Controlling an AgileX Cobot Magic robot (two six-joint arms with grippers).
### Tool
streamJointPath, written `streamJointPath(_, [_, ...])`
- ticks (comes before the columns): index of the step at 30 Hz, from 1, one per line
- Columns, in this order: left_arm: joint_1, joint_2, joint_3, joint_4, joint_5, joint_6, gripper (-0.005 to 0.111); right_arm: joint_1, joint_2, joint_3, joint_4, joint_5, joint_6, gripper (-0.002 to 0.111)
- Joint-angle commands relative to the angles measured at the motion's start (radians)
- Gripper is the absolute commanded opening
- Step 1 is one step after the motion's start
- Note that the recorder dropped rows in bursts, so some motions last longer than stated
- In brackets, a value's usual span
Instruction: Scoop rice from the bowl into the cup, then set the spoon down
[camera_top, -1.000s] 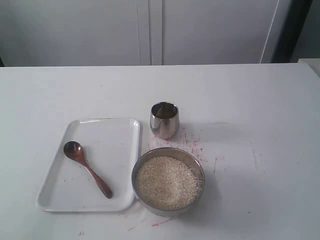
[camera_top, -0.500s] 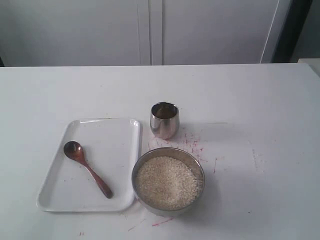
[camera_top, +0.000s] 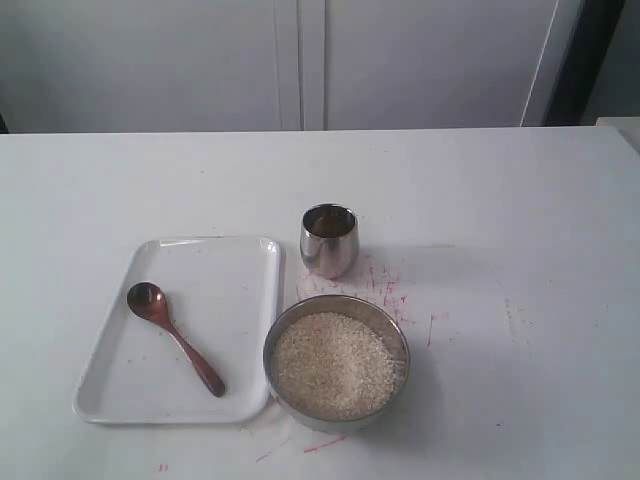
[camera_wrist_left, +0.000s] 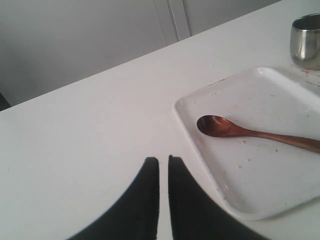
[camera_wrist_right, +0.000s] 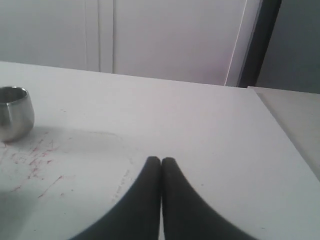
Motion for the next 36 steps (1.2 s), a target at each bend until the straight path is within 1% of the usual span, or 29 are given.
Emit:
streamJointPath(1, [-0.003,-0.001,-0.003,-0.005,-0.004,0.002,0.014,-0.008,-0.005,0.005,-0.176,0.009,0.164,0.000])
streamJointPath(3, [-0.003,-0.001,-0.003,-0.005,-0.004,0.002,0.014,-0.008,-0.005,0.005,-0.227,0.019,0.235,0.000])
streamJointPath(8, [-0.003,-0.001,-0.003,-0.005,-0.004,0.002,0.014,-0.008,-0.005,0.005,-0.230,0.105,0.241,0.000])
streamJointPath(12, [-0.003,-0.001,-0.003,-0.005,-0.004,0.002,0.014,-0.008,-0.005,0.005,-0.230,0.105,0.238,0.000])
streamJointPath(23, [-0.003,-0.001,-0.003,-0.005,-0.004,0.002,0.014,-0.008,-0.005,0.005,-0.140,0.114,0.236,0.000])
streamJointPath(26, [-0.003,-0.001,-0.003,-0.005,-0.004,0.002,0.014,-0.008,-0.005,0.005,-0.138,0.114,0.208,0.000])
streamJointPath(36, [-0.003,-0.001,-0.003,-0.005,-0.004,0.002,0.014,-0.008,-0.005,0.005,-0.139,0.119,0.208,0.000])
